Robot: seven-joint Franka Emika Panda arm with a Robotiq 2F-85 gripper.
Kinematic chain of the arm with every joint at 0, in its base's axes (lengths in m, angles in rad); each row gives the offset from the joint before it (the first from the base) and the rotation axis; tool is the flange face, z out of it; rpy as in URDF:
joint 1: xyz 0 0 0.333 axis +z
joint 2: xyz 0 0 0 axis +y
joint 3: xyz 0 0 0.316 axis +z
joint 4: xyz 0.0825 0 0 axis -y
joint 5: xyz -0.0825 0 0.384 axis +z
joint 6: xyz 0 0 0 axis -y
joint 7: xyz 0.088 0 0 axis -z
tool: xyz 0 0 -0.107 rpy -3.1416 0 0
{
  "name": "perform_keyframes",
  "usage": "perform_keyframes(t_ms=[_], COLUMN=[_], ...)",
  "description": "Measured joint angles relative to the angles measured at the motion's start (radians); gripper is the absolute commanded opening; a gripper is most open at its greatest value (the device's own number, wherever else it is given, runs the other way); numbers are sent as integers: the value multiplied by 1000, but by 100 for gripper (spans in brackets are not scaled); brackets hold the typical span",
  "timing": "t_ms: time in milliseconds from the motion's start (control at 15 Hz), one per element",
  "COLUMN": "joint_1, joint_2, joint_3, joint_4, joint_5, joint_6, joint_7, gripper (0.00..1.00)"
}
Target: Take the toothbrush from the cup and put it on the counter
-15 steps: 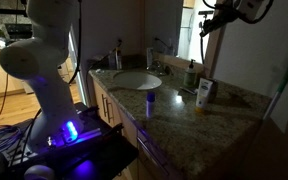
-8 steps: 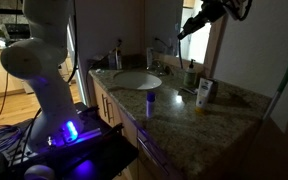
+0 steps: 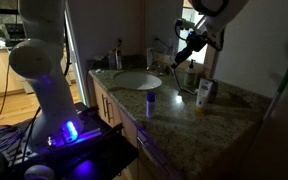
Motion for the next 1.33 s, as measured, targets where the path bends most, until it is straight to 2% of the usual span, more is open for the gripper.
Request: perform_keyframes(t_ms=[133,200,533,933,1333], joint_1=[9,9,23,100,167], joint_2=[3,3,18,61,71], joint_3=[-2,-3,-6,-1,4], joint_4=[-19,-13,-19,-116,-226], joint_5=[0,0,0,-9,-70], joint_6=[15,14,59,299,534], joint_7=[0,0,2,3,26], gripper=[6,1,1,1,1])
